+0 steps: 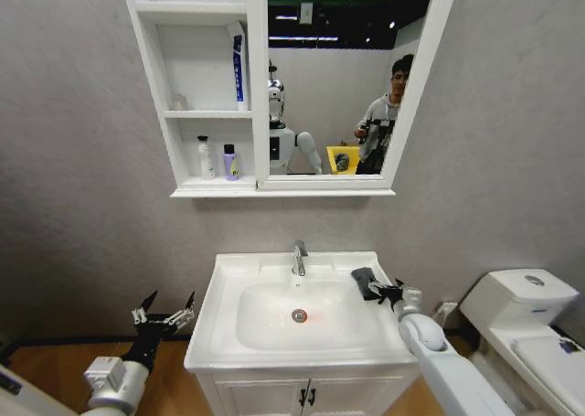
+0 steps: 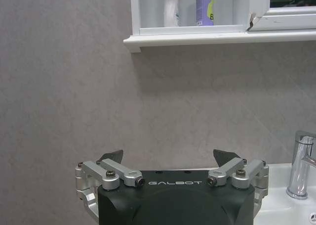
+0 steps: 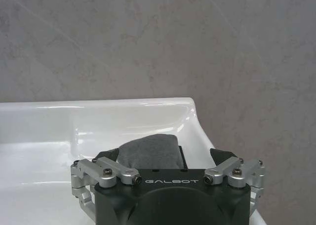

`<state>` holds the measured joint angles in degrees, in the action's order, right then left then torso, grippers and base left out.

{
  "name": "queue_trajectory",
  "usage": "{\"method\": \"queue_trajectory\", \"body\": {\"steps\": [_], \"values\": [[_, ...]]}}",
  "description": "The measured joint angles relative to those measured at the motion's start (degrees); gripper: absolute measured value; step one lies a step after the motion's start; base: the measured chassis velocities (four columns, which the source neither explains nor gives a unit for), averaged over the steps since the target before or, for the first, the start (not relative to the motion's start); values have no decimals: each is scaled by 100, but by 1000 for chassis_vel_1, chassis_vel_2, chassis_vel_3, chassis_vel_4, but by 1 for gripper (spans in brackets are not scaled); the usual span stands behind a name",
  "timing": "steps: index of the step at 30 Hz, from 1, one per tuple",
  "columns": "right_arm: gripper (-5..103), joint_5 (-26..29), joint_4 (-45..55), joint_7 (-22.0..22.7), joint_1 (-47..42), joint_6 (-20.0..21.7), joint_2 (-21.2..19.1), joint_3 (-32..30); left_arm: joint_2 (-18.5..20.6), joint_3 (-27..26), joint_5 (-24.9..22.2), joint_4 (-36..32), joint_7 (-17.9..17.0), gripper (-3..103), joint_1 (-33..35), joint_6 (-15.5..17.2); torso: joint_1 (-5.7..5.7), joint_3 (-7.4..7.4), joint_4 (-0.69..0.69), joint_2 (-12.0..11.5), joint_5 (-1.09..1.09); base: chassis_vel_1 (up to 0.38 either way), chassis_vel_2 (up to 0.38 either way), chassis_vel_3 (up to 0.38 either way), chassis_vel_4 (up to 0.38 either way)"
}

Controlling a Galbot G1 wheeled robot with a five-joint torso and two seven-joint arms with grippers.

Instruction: Move facial cleanser and shampoo from washbasin to cabinet, then wipe washbasin with towel.

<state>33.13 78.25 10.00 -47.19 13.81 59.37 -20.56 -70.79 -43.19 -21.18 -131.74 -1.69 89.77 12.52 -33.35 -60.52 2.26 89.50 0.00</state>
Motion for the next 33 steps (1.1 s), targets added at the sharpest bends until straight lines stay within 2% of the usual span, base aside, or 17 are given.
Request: {"method": "queue_trajectory", "body": {"steps": [6,7,13,15,16,18,19,21,22,24,25,28,29,32,33], "values": [[100,-68,-539,-88,502,-10,75,333,2,2,-3,2,-2,100,-3,2,1,0,-1,0,-1,0,0,0,0],[103,-81,-663,-94,596,-10,94,390,3,2,-3,3,-2,100,-3,2,0,0,-1,0,-1,0,0,0,0],[93,-179,-990,-52,803,171,176,510,5,5,-6,5,-4,100,-6,3,1,1,0,1,0,0,0,0,0],[82,-195,-1044,-40,805,226,211,523,6,6,-6,5,-5,100,-6,4,1,1,0,1,-1,0,0,0,0],[82,-195,-1044,-40,805,226,211,523,6,6,-6,5,-5,100,-6,4,1,1,0,1,-1,0,0,0,0],[72,-216,-1075,-23,783,228,257,525,6,7,-7,5,-5,100,-5,4,1,1,0,1,-1,0,0,0,0],[72,-216,-1075,-23,783,228,257,525,6,7,-7,5,-5,100,-5,4,1,1,0,1,-1,0,0,0,0],[61,-220,-1048,-10,750,225,270,518,6,7,-7,5,-5,100,-5,4,1,1,1,1,-1,0,0,0,0],[61,-220,-1048,-10,750,225,270,518,6,7,-7,5,-5,100,-5,4,1,1,1,1,-1,0,0,0,0],[50,-205,-941,11,712,231,264,495,6,7,-7,5,-5,100,-5,4,1,1,0,1,1,0,0,0,0],[50,-205,-941,11,712,231,264,495,6,7,-7,5,-5,100,-5,4,1,1,0,1,1,0,0,0,0],[33,-122,-615,103,603,314,208,440,6,8,-7,6,-5,100,-5,4,1,0,-1,1,1,0,0,0,0],[33,-122,-615,103,603,314,208,440,6,8,-7,6,-5,100,-5,4,1,0,-1,1,1,0,0,0,0],[18,109,139,290,302,513,122,409,6,8,-7,5,-6,100,-5,4,1,2,-2,1,-2,0,0,0,0],[18,109,139,290,302,513,122,409,6,8,-7,5,-6,100,-5,4,1,2,-2,1,-2,0,0,0,0]]}}
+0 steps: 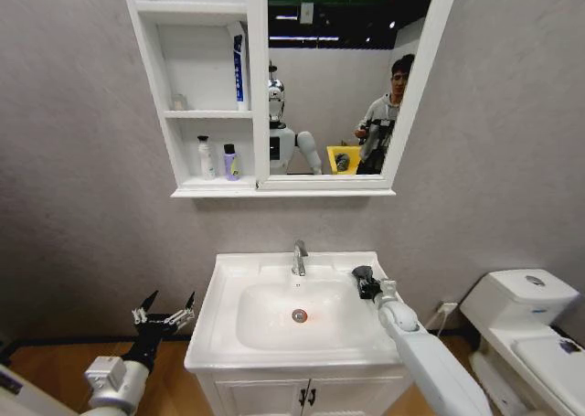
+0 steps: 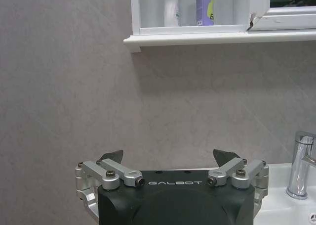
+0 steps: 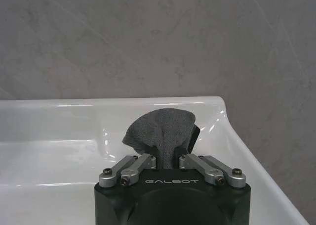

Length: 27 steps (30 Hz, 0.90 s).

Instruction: Move facial cleanser and shampoo from washbasin to cabinet, then wipe washbasin with towel.

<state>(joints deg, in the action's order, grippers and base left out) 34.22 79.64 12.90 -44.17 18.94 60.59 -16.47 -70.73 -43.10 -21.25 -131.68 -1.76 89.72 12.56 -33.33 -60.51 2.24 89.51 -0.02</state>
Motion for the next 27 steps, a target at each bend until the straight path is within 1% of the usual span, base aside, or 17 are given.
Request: {"method": "queue_trajectory", "body": {"steps": [2,4,5,7,8,12,16,17,18,20,21,23,24,26,27], "values": [[8,80,592,133,-392,102,-71,130,0,0,0,1,0,100,0,1,0,0,2,0,2,0,0,0,0],[8,159,781,197,-544,161,-85,210,0,-1,0,1,-1,100,0,1,0,0,4,0,2,0,0,0,0],[6,262,914,259,-659,217,-86,283,1,0,-1,1,0,100,0,1,1,0,5,0,4,0,0,0,0],[5,273,954,310,-746,247,-63,403,0,0,-1,1,-1,100,0,1,1,0,4,0,3,0,0,0,0],[5,253,848,316,-718,268,-52,487,0,0,-1,1,-1,100,0,1,1,0,2,1,2,0,0,0,0],[5,351,611,392,-551,350,-76,664,0,0,-1,1,0,100,0,1,0,0,1,0,2,0,0,0,0],[5,352,168,444,-317,423,-104,1011,1,0,-1,1,0,100,0,1,0,-1,1,0,3,0,0,0,0],[5,297,3,400,-239,431,-56,1098,0,0,-1,1,0,100,0,1,0,-1,5,0,1,0,0,0,0],[5,297,3,400,-239,431,-56,1098,0,0,-1,1,0,100,0,1,0,-1,5,0,1,0,0,0,0],[5,321,-300,383,-57,468,133,1221,0,-1,-1,1,0,100,0,1,0,-1,1,0,2,0,0,0,0],[5,321,-300,383,-57,468,133,1221,0,-1,-1,1,0,100,0,1,0,-1,1,0,2,0,0,0,0],[5,272,-535,378,45,465,308,1337,0,0,-1,1,0,100,0,0,0,0,1,0,1,0,0,0,0],[5,272,-535,378,45,465,308,1337,0,0,-1,1,0,100,0,0,0,0,1,0,1,0,0,0,0],[5,244,-831,376,160,447,521,1454,1,0,-1,1,0,100,0,1,0,0,2,0,-1,0,0,0,0],[5,244,-831,376,160,447,521,1454,1,0,-1,1,0,100,0,1,0,0,2,0,-1,0,0,0,0]]}}
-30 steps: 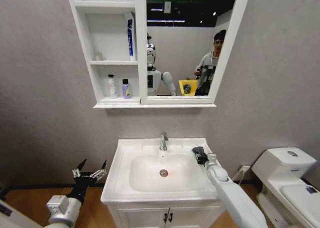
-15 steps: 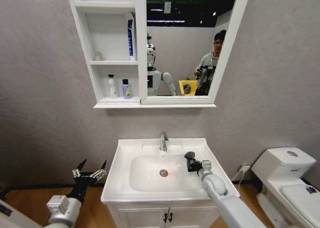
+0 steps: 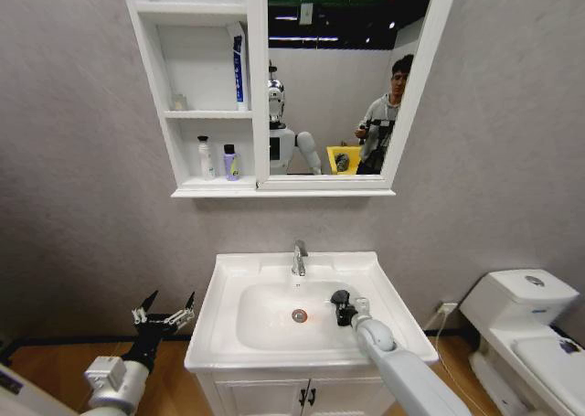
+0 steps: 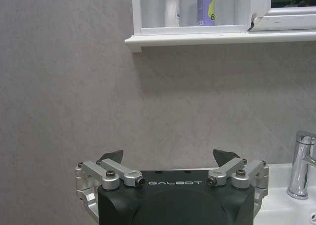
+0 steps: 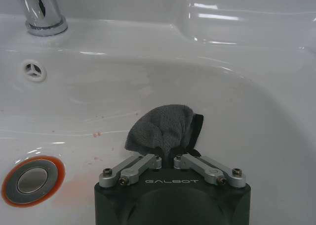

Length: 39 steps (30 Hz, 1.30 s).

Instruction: Move facial cleanser and shampoo from washbasin to cabinet, then wipe washbasin with towel.

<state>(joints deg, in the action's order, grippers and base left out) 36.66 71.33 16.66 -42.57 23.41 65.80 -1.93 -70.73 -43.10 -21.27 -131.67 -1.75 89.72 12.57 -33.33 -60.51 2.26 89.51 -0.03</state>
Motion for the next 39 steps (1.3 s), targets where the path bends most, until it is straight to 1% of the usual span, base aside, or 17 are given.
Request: {"method": "queue_trajectory", "body": {"steps": [2,3,5,6,9,10,12,13,16,20,22,25,30,33,35,37,39], "values": [[5,71,-179,-1,93,-4,193,84,0,0,0,0,0,100,0,0,0,0,2,0,1,0,0,0,0],[5,71,-179,-1,93,-4,193,84,0,0,0,0,0,100,0,0,0,0,2,0,1,0,0,0,0],[5,260,-323,-5,208,22,390,164,0,0,0,0,0,100,0,0,0,0,2,0,1,0,0,0,0],[5,260,-323,-5,208,22,390,164,0,0,0,0,0,100,0,0,0,0,2,0,1,0,0,0,0],[5,431,-512,-14,368,84,662,350,0,0,0,0,0,100,0,-1,0,0,-1,0,2,0,0,0,0],[5,431,-512,-14,368,84,662,350,0,0,0,0,0,100,0,-1,0,0,-1,0,2,0,0,0,0],[5,516,-661,-30,466,90,833,464,0,0,0,0,0,100,0,-1,0,0,2,0,1,0,0,0,0],[5,516,-661,-30,466,90,833,464,0,0,0,0,0,100,0,-1,0,0,2,0,1,0,0,0,0],[5,465,-922,-57,597,58,1120,595,0,0,0,0,0,100,0,-1,0,0,1,1,0,0,0,0,0],[5,430,-995,-72,639,38,1326,661,0,0,0,0,0,100,0,-1,0,0,3,0,0,0,0,0,0],[5,521,-933,-75,623,37,1524,666,0,0,0,0,0,100,0,-1,-1,-1,0,-1,3,0,0,0,0],[5,697,-795,-63,567,45,1606,672,0,0,0,0,0,100,0,-1,-2,-2,-5,-2,5,0,0,0,0],[5,758,-677,-21,480,65,1524,561,0,0,0,0,0,100,0,-1,-2,-2,-5,-2,6,0,0,0,0],[5,275,-706,-55,402,45,1195,200,0,-1,0,0,0,100,0,-1,-1,-1,1,-2,4,0,0,0,0],[5,135,-727,-85,389,20,1121,106,0,0,0,0,0,100,0,-1,-1,-1,3,-2,4,0,0,0,0],[5,-342,-835,-207,371,-168,912,-120,0,1,0,0,0,100,0,-1,-1,-1,3,-1,3,0,0,0,0],[5,-437,-854,-242,364,-221,860,-157,0,0,0,0,0,100,0,-1,-1,0,2,-1,3,0,0,0,0]]}}
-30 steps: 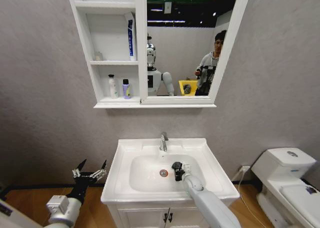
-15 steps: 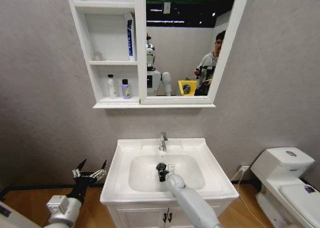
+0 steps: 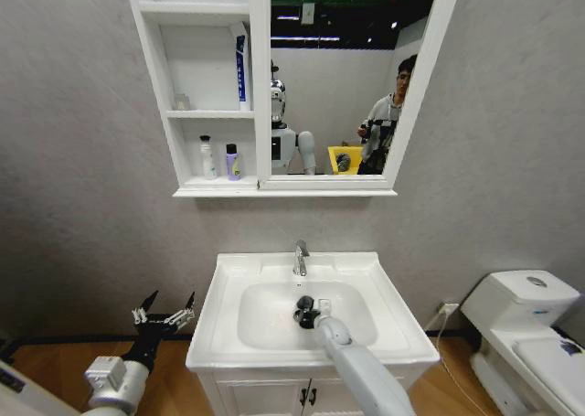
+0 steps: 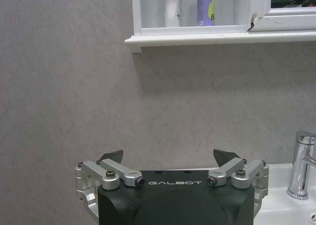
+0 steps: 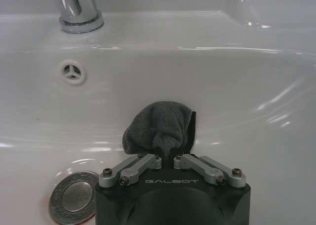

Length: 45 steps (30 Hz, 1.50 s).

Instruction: Move facial cleanser and shampoo from washbasin to cabinet, then wipe washbasin with towel.

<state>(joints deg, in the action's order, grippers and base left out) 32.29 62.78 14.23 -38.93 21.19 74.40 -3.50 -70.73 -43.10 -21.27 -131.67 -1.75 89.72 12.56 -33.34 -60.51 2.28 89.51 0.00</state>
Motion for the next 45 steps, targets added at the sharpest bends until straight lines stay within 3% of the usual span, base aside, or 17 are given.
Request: {"method": "queue_trajectory", "body": {"steps": [4,10,11,13,16,20,22,24,32,34,36,39,45], "values": [[5,-2,-12,-22,-16,8,11,30,0,0,0,0,0,100,0,0,1,1,2,1,-5,0,0,0,0],[5,156,-187,4,122,156,624,611,0,0,0,0,0,100,0,0,1,1,-1,1,-4,0,0,0,0],[5,272,-213,44,170,200,798,695,0,-1,0,0,-1,100,0,0,1,1,4,1,-3,0,0,0,0],[5,438,-221,84,225,263,986,764,0,1,0,-1,2,100,-1,0,1,0,-1,1,-3,0,0,0,0],[5,1114,-24,207,303,389,1330,893,0,0,0,0,1,100,0,0,0,-3,-7,-1,0,0,0,0,0],[5,1627,310,328,320,515,1376,949,0,0,0,0,0,100,-1,0,0,-2,-7,-1,1,0,0,0,0],[5,1666,352,379,309,550,1317,950,0,0,0,0,0,100,-1,0,0,-2,-8,-1,1,0,0,0,0],[5,1681,241,588,251,682,1046,787,0,0,0,0,0,100,0,0,0,-2,-1,-1,1,0,0,0,0],[5,1496,272,876,150,781,283,352,0,0,0,-1,0,100,-1,0,0,0,-3,0,2,0,0,0,0],[5,548,354,853,114,553,-19,222,0,-1,0,0,-2,100,0,-1,0,-1,-1,-1,2,0,0,0,0],[5,243,492,823,83,469,-168,136,0,-1,1,0,-1,100,-1,0,-1,-2,1,-1,1,0,0,0,0],[5,-52,1245,730,-158,390,-550,-211,0,-1,0,0,-1,100,-1,-1,0,-1,-2,0,0,0,0,0,0],[5,-6,2555,364,-835,324,-1053,-805,0,-1,0,0,-1,100,0,-1,1,0,1,0,2,0,0,0,0]]}}
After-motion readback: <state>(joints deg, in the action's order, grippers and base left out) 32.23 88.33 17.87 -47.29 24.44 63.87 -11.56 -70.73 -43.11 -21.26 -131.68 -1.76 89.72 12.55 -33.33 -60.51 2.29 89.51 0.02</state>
